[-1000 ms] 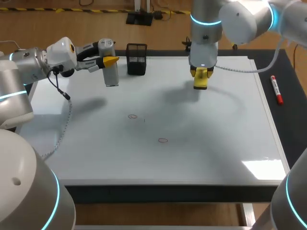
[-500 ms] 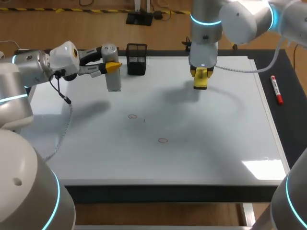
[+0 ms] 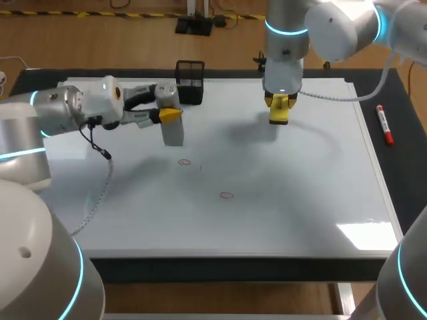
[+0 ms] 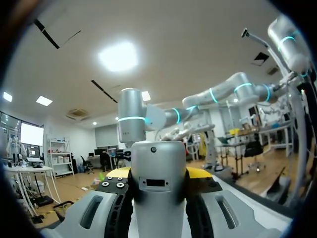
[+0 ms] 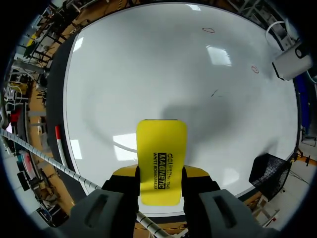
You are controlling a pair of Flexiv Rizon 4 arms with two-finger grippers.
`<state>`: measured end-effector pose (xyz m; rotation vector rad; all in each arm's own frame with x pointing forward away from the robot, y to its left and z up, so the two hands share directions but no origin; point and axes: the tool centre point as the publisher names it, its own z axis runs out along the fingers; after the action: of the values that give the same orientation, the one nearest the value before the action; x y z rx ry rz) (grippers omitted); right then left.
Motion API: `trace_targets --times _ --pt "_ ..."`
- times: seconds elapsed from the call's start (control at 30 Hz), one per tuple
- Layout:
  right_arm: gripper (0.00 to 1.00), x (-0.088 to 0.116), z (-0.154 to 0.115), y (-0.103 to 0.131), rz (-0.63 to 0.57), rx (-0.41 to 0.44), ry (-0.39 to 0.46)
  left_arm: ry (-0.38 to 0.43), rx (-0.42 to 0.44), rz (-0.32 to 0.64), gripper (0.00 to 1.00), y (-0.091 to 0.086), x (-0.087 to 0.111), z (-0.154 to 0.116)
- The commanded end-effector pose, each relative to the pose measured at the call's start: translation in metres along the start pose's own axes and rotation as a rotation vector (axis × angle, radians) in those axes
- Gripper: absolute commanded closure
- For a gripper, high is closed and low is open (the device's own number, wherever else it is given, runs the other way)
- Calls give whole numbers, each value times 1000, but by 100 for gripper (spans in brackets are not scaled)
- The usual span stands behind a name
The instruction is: Pick up the inspection probe, press it on each red-marked spot on the whiteboard one by one, put down the probe, pick up the eraser, and wipe off all the red marks.
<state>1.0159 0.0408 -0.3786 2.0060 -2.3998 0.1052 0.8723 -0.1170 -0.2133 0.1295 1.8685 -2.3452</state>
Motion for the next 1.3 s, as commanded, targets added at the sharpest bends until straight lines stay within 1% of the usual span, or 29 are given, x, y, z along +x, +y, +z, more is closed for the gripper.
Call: trace_targets --times 0.03,0.13,0.2,0.27,0.37,0.93,1.3 --pt "100 1 -1 0 -2 1 1 -5 14 -1 100 8 10 5" --pt "100 1 -1 0 -2 1 1 -1 5 -1 100 11 19 8" --pt "100 1 -1 0 -2 1 1 -2 -23 3 100 14 24 9" --pt "100 1 -1 0 -2 1 1 -2 -5 4 100 19 29 8" --pt "100 1 -1 0 -2 1 1 1 -3 2 100 25 32 9" --pt "100 1 -1 0 -2 1 1 -3 19 -19 100 47 24 9" --pt "100 1 -1 0 -2 1 1 -11 18 -43 100 55 19 4"
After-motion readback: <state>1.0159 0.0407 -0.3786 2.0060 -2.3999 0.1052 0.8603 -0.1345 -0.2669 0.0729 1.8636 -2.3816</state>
